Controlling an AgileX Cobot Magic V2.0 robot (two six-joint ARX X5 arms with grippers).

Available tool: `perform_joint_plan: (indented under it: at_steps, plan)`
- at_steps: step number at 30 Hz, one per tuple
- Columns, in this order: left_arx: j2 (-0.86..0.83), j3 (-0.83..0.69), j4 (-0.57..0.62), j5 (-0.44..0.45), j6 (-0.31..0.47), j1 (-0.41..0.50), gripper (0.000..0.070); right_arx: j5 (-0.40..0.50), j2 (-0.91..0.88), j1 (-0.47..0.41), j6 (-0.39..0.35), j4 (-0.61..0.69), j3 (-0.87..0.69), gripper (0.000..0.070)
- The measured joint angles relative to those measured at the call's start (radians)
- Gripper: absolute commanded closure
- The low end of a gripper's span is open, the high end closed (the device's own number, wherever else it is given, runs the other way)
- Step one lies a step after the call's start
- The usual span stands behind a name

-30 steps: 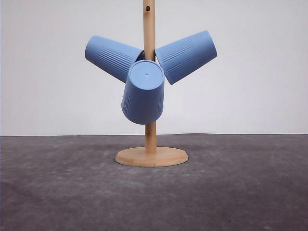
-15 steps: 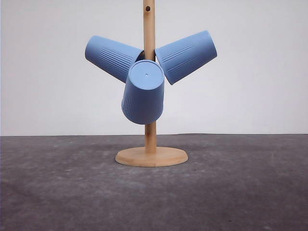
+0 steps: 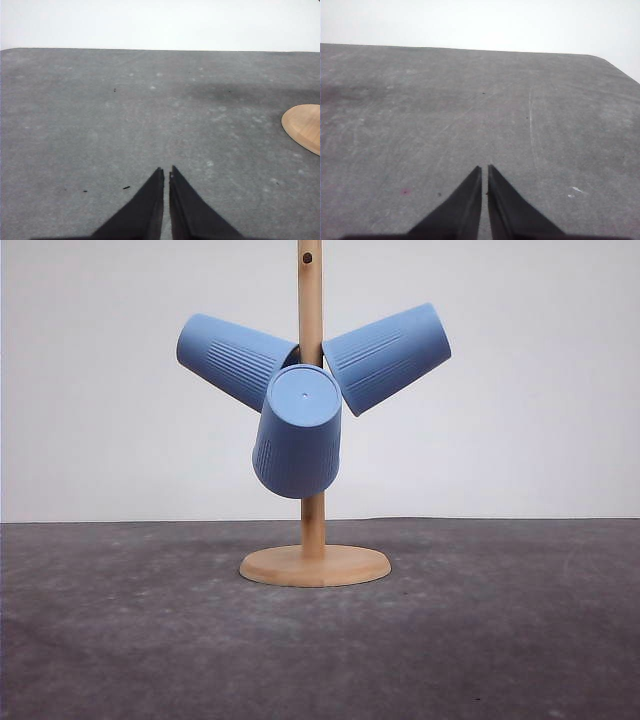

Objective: Place three cups

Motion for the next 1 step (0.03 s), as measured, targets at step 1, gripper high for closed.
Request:
perform_joint_plan:
  at_steps: [1]
  plan:
    - [0.0, 0.0, 0.0, 0.0, 0.0, 0.0, 0.07, 0.0, 0.0, 0.0, 0.0, 0.0, 0.0, 0.0683]
